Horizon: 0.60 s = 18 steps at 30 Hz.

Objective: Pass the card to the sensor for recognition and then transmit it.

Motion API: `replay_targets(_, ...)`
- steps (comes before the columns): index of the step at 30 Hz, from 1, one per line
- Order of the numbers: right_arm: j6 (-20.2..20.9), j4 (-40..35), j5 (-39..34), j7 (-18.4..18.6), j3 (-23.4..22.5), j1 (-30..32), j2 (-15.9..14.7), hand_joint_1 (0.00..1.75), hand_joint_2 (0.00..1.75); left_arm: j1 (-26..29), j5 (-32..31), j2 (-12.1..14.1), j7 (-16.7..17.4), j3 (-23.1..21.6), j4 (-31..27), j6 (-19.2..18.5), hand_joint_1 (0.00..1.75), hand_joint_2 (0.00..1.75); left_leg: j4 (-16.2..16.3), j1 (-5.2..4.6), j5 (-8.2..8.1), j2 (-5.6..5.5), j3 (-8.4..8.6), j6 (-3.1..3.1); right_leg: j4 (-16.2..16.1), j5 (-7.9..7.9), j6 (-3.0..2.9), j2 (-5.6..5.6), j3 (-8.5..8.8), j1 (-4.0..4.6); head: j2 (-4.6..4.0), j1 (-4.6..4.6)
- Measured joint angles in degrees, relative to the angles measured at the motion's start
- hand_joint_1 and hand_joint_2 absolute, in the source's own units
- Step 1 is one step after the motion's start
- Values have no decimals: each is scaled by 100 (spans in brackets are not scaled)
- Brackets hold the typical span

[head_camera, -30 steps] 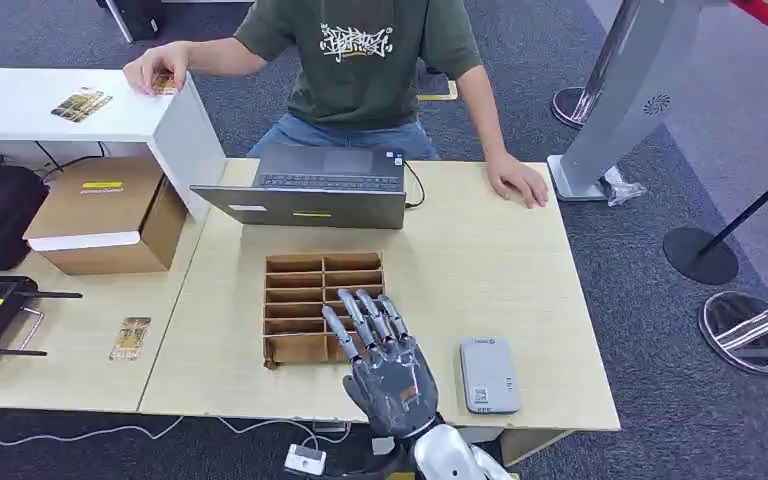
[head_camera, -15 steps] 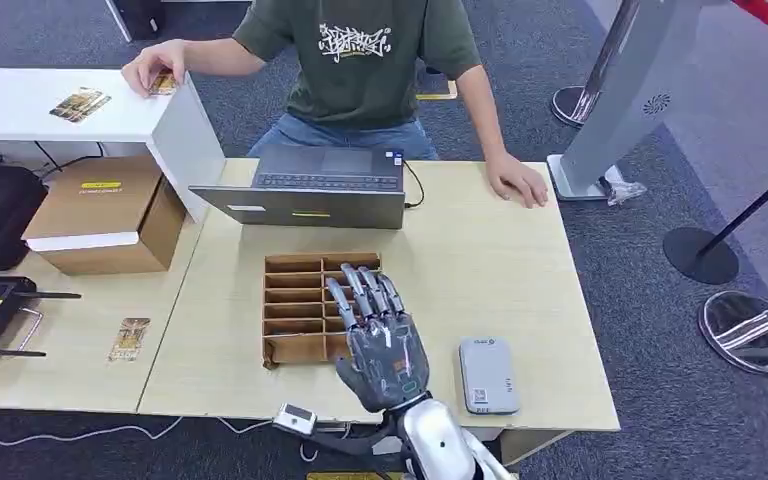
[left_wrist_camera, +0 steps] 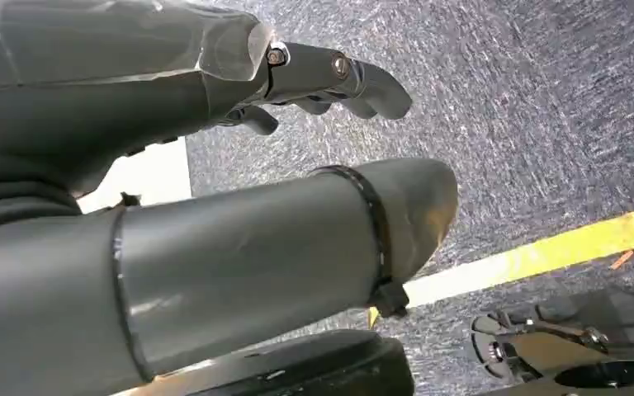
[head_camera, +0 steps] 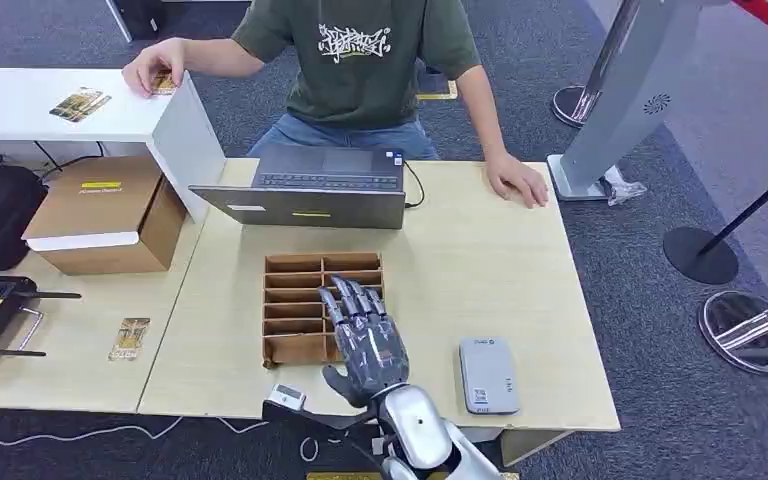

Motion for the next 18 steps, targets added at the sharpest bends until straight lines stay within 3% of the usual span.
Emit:
replay_targets(4,-81,192,-107,120,7,-49,31,0,175,251,-153,-53,-4,-52,0,197,0,0,0,-1,0,0,-1,0,0,-1,0,1,-2,0,0,2)
replay_targets(12,-100,446,-249,109,111,-158,72,0,175,383,-100,-101,-4,-55,0,199,0,0,0,0,0,-1,-3,0,-1,-1,-1,-2,-3,0,0,2)
replay_targets(18,-175,616,-291,183,208,-239,98,0,175,451,-114,-68,-267,-55,0,203,0,0,0,2,0,-1,-2,-1,0,0,-2,-2,-3,2,0,2)
